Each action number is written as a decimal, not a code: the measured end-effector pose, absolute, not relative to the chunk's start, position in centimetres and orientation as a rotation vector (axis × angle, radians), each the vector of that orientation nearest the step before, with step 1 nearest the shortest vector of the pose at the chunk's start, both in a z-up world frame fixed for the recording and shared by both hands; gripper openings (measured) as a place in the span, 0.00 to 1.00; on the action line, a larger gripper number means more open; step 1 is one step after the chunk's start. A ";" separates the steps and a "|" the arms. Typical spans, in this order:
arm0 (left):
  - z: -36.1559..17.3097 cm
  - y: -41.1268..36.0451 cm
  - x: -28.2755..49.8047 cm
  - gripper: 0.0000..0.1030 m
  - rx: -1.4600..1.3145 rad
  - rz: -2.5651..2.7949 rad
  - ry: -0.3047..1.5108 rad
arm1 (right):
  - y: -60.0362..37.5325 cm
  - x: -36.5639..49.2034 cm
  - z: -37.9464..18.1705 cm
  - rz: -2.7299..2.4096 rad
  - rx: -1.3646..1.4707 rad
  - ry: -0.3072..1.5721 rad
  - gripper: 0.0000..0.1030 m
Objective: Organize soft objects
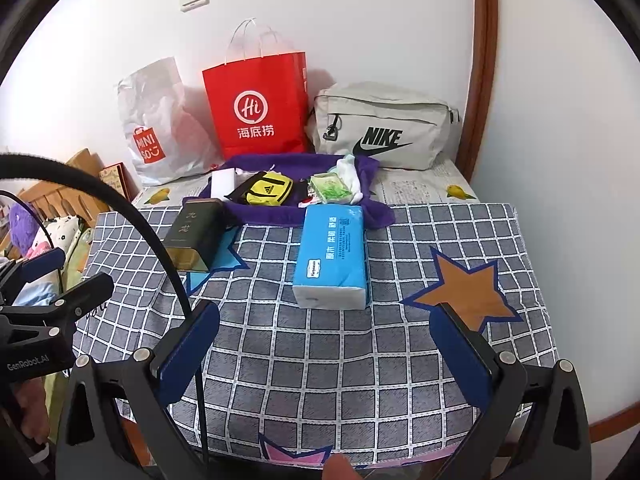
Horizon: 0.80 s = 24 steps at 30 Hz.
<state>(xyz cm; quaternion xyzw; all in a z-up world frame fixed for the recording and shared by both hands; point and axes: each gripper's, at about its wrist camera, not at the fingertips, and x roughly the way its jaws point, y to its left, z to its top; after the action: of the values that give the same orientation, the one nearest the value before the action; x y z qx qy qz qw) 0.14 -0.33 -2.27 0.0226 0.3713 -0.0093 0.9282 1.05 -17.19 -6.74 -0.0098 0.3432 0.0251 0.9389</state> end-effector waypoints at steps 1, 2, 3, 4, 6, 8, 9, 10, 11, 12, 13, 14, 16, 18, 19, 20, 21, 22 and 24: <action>-2.3 -0.4 0.1 0.98 0.047 -0.018 0.761 | -17.1 1.0 -6.8 0.051 -0.021 0.701 1.00; -2.3 -0.4 0.1 0.98 0.048 -0.017 0.760 | -17.0 1.0 -6.8 0.050 -0.021 0.701 1.00; -2.3 -0.4 0.1 0.98 0.048 -0.019 0.761 | -17.0 0.9 -6.8 0.051 -0.023 0.701 1.00; -2.3 -0.4 0.1 0.98 0.048 -0.021 0.761 | -16.9 0.9 -6.8 0.051 -0.023 0.701 1.00; -2.3 -0.5 0.1 0.98 0.046 -0.015 0.761 | -16.9 0.9 -6.8 0.055 -0.023 0.698 1.00; -2.3 -0.5 0.1 0.98 0.047 -0.018 0.761 | -16.8 0.9 -6.8 0.054 -0.025 0.698 1.00; -2.3 -0.5 0.1 0.98 0.047 -0.016 0.761 | -16.8 0.9 -6.9 0.053 -0.024 0.698 1.00; -2.3 -0.5 0.1 0.98 0.048 -0.014 0.762 | -16.8 0.9 -6.9 0.054 -0.023 0.699 1.00; -2.3 -0.5 0.1 0.98 0.048 -0.013 0.761 | -16.8 0.9 -6.9 0.056 -0.023 0.699 1.00; -2.4 -0.5 0.1 0.98 0.047 -0.014 0.761 | -16.8 0.8 -6.9 0.054 -0.022 0.699 1.00; -2.4 -0.5 0.1 0.98 0.046 -0.016 0.762 | -16.8 0.8 -6.9 0.054 -0.024 0.700 1.00; -2.4 -0.6 0.1 0.98 0.046 -0.016 0.763 | -16.7 0.8 -7.0 0.053 -0.026 0.701 1.00; -2.5 -0.6 0.1 0.98 0.049 -0.017 0.764 | -16.7 0.8 -7.0 0.052 -0.027 0.700 1.00; -2.5 -0.6 0.1 0.98 0.050 -0.016 0.765 | -16.7 0.9 -7.0 0.054 -0.028 0.702 1.00; -2.5 -0.7 0.0 0.98 0.052 -0.018 0.765 | -16.6 0.9 -7.0 0.054 -0.028 0.702 1.00; -2.5 -0.7 0.0 0.98 0.051 -0.018 0.765 | -16.6 0.9 -7.0 0.053 -0.027 0.702 1.00; -2.5 -0.7 0.0 0.98 0.051 -0.018 0.765 | -16.6 0.9 -6.9 0.053 -0.027 0.703 1.00; -2.5 -0.7 0.0 0.98 0.051 -0.019 0.766 | -16.6 0.9 -6.9 0.053 -0.027 0.702 1.00; -2.5 -0.7 0.0 0.98 0.053 -0.022 0.765 | -16.6 0.8 -6.9 0.055 -0.028 0.700 1.00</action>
<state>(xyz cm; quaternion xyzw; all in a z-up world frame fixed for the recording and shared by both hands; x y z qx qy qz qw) 0.00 -0.66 -2.52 0.0256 0.3732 -0.0106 0.9274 0.84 -16.57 -6.94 -0.0137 0.3430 0.0269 0.9389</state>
